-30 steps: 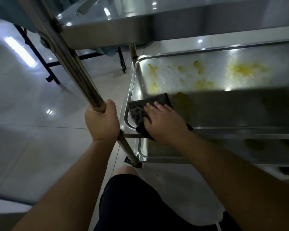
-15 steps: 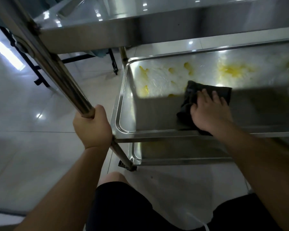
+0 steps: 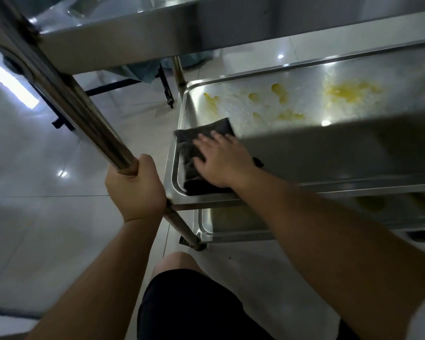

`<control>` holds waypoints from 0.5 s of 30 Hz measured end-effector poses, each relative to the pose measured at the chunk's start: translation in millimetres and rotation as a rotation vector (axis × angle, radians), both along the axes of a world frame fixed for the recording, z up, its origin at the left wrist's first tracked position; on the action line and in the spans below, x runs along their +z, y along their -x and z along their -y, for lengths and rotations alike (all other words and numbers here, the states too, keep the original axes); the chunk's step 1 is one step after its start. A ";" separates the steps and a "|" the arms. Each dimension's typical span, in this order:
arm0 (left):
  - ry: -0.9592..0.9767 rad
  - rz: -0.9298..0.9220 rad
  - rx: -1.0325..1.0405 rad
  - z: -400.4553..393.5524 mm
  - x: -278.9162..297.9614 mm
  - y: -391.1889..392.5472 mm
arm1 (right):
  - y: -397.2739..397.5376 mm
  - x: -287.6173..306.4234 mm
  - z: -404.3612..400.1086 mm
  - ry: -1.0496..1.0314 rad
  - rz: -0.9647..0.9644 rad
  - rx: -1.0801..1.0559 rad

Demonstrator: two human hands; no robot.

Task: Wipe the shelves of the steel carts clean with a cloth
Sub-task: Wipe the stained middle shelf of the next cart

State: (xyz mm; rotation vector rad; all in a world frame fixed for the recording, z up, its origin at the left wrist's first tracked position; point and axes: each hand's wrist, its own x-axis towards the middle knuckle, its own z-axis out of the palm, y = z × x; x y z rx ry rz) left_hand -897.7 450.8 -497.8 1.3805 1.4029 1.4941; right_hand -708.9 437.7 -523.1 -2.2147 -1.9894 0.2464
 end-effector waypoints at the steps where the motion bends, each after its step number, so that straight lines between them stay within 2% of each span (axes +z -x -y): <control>1: 0.004 0.007 -0.001 0.8 1.1 -0.5 | -21.1 -1.1 6.8 -0.003 0.019 -0.060; 6: 0.011 0.018 0.001 7.7 8.8 -5.0 | -157.5 -2.6 66.0 -0.039 0.095 -0.525; 8: 0.007 0.022 0.014 9.5 10.3 -5.7 | -188.7 -3.6 84.0 0.000 0.090 -0.713; 12: 0.008 0.037 0.018 9.1 9.2 -6.8 | -170.6 -1.6 58.5 0.125 -0.012 -0.934; 15: 0.015 0.060 -0.003 10.8 9.2 -6.6 | -123.0 1.2 17.5 0.110 -0.048 -0.807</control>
